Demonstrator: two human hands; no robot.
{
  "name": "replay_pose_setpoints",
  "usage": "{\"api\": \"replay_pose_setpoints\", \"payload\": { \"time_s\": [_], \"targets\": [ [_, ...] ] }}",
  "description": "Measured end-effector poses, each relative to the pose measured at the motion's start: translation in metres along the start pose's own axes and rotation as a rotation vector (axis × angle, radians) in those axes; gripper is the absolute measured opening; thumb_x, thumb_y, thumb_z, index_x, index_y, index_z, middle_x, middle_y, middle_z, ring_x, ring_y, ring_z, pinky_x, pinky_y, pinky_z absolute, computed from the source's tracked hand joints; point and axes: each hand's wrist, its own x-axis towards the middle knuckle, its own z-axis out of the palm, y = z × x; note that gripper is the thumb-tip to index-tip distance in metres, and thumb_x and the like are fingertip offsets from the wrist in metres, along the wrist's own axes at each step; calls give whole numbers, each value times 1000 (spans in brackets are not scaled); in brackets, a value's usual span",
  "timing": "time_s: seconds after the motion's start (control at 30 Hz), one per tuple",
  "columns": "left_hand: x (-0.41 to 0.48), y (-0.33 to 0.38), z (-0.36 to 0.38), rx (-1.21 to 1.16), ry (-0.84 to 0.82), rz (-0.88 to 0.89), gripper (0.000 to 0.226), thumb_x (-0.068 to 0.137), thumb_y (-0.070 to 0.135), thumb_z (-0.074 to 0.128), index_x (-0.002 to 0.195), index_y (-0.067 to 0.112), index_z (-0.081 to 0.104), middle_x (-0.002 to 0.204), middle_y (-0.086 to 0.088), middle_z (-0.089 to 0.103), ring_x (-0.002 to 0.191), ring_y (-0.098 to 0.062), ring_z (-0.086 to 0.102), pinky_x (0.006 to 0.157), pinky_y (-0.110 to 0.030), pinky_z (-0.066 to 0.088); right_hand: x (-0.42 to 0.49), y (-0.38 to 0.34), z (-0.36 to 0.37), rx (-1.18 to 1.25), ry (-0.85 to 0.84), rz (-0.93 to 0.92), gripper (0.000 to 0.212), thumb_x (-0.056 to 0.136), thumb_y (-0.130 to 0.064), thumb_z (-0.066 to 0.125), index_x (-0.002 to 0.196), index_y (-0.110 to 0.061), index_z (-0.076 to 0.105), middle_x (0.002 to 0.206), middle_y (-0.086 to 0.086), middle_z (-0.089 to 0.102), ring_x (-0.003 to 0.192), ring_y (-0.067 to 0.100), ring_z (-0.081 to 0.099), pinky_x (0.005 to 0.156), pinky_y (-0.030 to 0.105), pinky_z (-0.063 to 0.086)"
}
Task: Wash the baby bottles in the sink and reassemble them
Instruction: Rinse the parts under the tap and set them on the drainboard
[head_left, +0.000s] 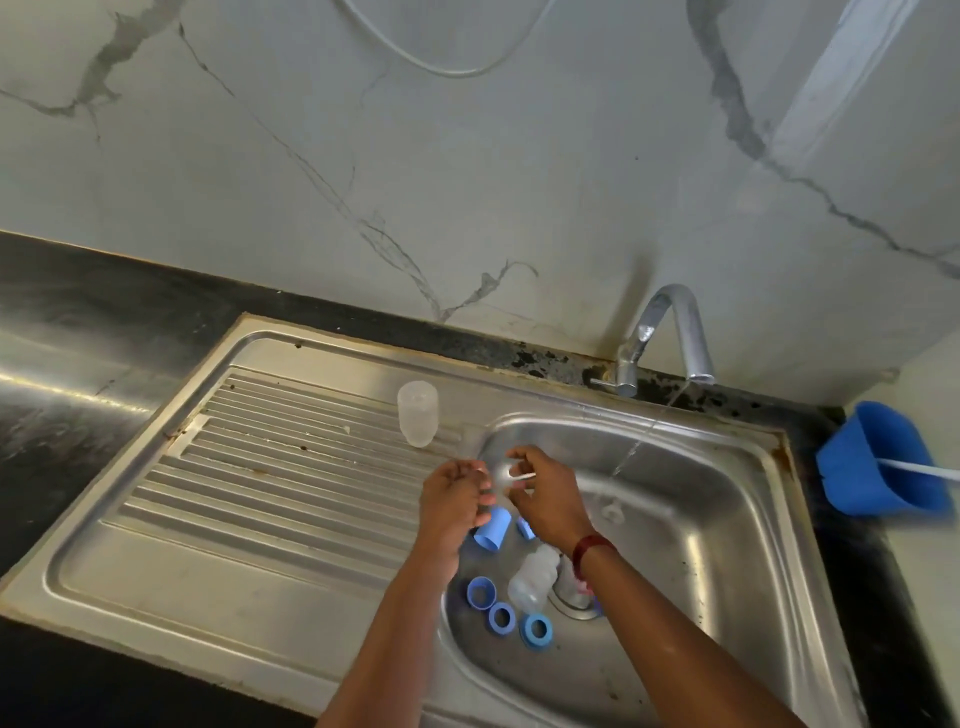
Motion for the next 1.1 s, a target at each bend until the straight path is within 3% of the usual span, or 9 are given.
{"api": "replay_pose_setpoints", "payload": {
  "time_s": [0.2,0.33,0.4,0.5,0.73,0.87,1.0,1.1],
  "targets": [
    [-2,-40,38,180,-118,-141,13,93,11,60,103,13,67,91,-7,68,86,-18,65,74,-32,54,-22,64,-23,-64,0,160,32,77,6,66,104,-11,69,87,-4,63,83,12,61,68,3,41],
    [8,-62,52,198,-140,-193,18,96,12,58,112,14,65,105,-8,68,93,-18,65,87,-39,54,-24,106,-25,-116,-3,316,26,77,4,66,95,-14,71,86,2,68,85,20,67,79,21,51],
    [15,-69,57,205,-113,-214,17,97,12,56,113,16,64,104,-7,67,97,-19,64,90,-41,52,-22,126,-25,-161,7,421,21,79,-5,69,96,-16,72,95,5,72,92,22,67,81,21,48],
    [23,-76,59,213,-92,-231,19,98,14,56,115,18,63,98,-7,65,94,-20,63,88,-39,52,-20,147,-24,-248,16,548,25,85,-23,72,108,-15,70,113,7,69,105,23,64,87,24,47],
    [37,-91,61,206,-33,-209,19,96,13,59,114,17,64,99,-5,67,96,-20,65,90,-42,54,-8,162,-12,-534,-44,629,58,90,-63,50,108,-12,68,116,10,66,106,25,61,88,31,47],
    [37,-98,60,157,-9,-198,13,96,12,61,107,17,66,90,-2,67,93,-20,64,84,-39,53,-2,163,-9,-595,-40,682,63,88,-69,47,115,-14,64,123,11,56,114,28,51,81,34,42],
    [35,-103,56,166,0,-184,13,94,13,63,106,18,67,99,-10,69,93,-20,64,72,-31,51,3,160,-5,-658,-36,724,66,87,-71,46,118,-16,63,126,10,55,116,28,47,87,37,41],
    [32,-105,53,187,-7,-181,12,94,14,63,102,21,68,102,-7,71,96,-20,65,73,-33,51,4,159,-1,-678,-17,719,62,86,-70,48,116,-19,66,122,8,56,114,27,47,87,37,41]
  ]
}}
